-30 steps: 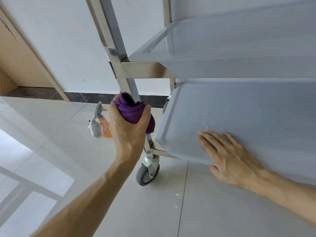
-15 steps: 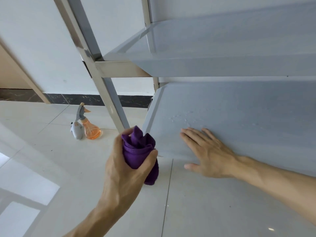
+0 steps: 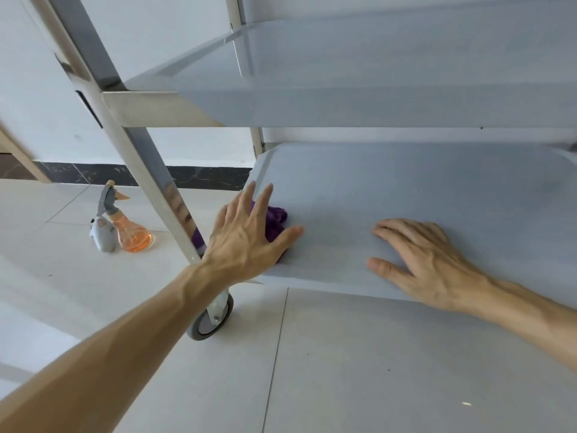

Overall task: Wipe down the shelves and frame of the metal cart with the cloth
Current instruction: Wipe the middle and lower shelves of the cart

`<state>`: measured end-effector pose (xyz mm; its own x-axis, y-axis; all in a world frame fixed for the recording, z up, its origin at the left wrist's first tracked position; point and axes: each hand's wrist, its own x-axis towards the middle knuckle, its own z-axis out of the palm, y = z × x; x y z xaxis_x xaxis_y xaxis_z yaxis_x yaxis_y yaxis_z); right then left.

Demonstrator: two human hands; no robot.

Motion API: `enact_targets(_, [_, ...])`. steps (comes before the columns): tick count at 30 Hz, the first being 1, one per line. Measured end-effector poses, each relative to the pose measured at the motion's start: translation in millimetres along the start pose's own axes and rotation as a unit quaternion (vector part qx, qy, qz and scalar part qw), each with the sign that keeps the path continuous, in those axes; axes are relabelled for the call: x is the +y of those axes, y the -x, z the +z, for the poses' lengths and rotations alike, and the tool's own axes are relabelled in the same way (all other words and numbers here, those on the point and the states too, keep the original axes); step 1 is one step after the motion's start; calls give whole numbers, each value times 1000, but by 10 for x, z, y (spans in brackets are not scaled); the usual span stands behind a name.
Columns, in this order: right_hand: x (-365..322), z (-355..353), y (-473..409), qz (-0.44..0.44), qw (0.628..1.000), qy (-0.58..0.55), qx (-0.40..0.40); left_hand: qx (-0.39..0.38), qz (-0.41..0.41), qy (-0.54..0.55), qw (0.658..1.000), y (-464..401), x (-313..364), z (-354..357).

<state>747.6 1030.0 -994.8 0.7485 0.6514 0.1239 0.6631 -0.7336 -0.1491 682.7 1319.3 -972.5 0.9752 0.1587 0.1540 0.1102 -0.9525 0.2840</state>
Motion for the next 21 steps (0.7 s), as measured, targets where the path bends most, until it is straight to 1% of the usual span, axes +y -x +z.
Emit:
enact_targets(1, [20, 21, 26, 1, 1000, -3, 2, 41, -9, -1, 999, -9, 24, -10])
enact_targets(2, [35, 35, 40, 2, 1000, -8, 6, 63, -24, -1, 998, -30, 41, -12])
enact_targets(3, [47, 38, 40, 2, 1000, -14, 12, 58, -44, -4, 997, -55, 47, -4])
enact_targets(5, [99, 39, 19, 6, 999, -10, 31, 8, -73, -17, 997, -88, 46, 66])
enact_targets(7, [189, 41, 0, 37, 999, 7, 30, -11, -71, -16, 997, -116, 60, 172])
enact_targets(10, [262, 75, -14, 114, 993, 25, 4, 11, -18, -2, 1000, -200, 276, 313])
enact_targets(12, [259, 115, -22, 124, 992, 27, 8, 20, 29, 5, 999, -272, 599, 439])
enact_targets(16, [253, 95, -10, 122, 992, 15, -6, -8, 126, 8, 992, -185, 1309, 691])
enact_targets(17, [255, 90, -6, 122, 992, 4, -5, -12, 147, 5, 989, -147, 1371, 716])
enact_targets(19, [263, 96, -11, 122, 992, -3, 1, 4, 175, 8, 984, -126, 1269, 702])
enact_targets(21, [268, 115, -16, 123, 992, 17, -2, 27, 169, 11, 985, -176, 972, 639])
